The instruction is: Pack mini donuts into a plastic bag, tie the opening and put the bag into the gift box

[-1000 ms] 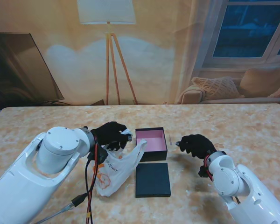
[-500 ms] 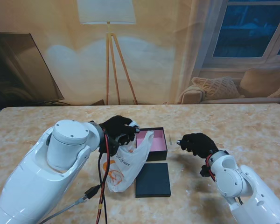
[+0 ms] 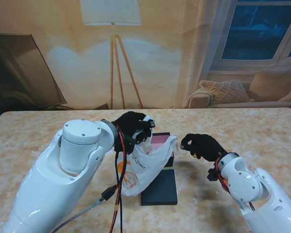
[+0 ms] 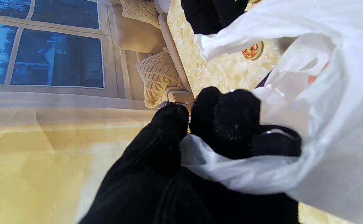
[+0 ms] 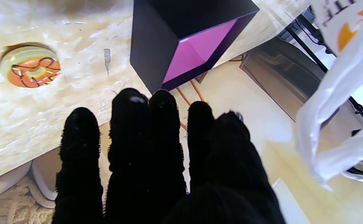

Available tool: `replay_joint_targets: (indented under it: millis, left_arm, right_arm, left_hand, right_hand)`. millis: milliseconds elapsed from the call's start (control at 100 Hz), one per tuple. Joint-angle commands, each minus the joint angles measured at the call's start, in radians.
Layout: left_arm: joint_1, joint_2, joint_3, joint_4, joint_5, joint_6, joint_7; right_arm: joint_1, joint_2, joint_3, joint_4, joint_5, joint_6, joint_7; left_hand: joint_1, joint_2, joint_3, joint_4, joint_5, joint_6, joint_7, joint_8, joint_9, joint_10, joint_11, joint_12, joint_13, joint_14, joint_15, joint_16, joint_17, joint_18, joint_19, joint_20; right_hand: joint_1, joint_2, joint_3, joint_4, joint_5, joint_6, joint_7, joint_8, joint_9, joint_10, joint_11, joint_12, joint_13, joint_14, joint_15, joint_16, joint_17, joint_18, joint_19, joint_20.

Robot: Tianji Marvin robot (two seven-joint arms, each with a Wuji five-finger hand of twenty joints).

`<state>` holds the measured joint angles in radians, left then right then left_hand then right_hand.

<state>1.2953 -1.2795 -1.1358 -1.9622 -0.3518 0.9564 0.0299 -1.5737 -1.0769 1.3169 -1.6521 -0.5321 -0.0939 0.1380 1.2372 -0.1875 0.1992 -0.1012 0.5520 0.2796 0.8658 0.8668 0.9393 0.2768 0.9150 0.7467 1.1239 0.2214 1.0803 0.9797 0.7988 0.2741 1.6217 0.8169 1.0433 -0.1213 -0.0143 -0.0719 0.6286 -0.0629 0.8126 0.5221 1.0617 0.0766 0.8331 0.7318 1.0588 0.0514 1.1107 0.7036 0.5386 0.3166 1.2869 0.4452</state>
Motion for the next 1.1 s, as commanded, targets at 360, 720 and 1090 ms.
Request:
replay_joint_targets:
  millis: [360,720,1090]
  left_arm:
    - [-0.017,-0.042,0.016,0.031,-0.009,0.037,0.042]
    - [-0.021,-0.055,0.021,0.045,-0.027,0.024,0.071]
    - [-0.022,-0.061,0.028,0.051,-0.036,0.013,0.089]
  right_arm:
    - [-0.018,0.034,0.065,-0.036,0.187,-0.095,0.236]
    - [0.055,0.035,0.012,0.019,0.204,-0.112,0.249]
    - [0.097,0.011,-0.041,0.064,0.271,-0.120,0.172]
  left_hand:
    - [0.054,0.041,0.014,0.019,-0.037,-0.048,0.039,-0.012,-0.025,-0.010,-0.015,-0.015,-0.022,0.037,-0.031,-0.012,-0.028,0.004,-0.027,0.036]
    - [0.054,0.042,0.011,0.020,-0.038,-0.053,0.041,-0.011,-0.027,-0.011,-0.016,-0.017,-0.028,0.040,-0.036,-0.008,-0.038,0.005,-0.037,0.049]
    - [0.054,0.042,0.014,0.021,-0.046,-0.061,0.042,-0.013,-0.038,-0.013,-0.023,-0.019,-0.046,0.042,-0.051,-0.007,-0.060,0.005,-0.060,0.059]
  right_hand:
    - [-0.376,-0.160,0.500,0.015,-0.189,0.153,-0.566,0.045,-0.192,-0.051,-0.052,0.032,-0.083,-0.082,-0.035,0.044,-0.032,-0.036,-0.029,0.032]
    - [-0.507,-0.242,0.507,0.003,-0.298,0.105,-0.600,0.027,-0.316,-0.044,-0.083,0.060,-0.142,-0.126,-0.056,0.062,-0.048,-0.058,-0.062,0.042]
    - [-0.317,-0.378,0.678,-0.144,0.010,-0.246,0.088,0.152,-0.174,-0.133,-0.041,0.098,-0.058,-0.172,-0.084,0.030,-0.008,-0.077,-0.075,0.035]
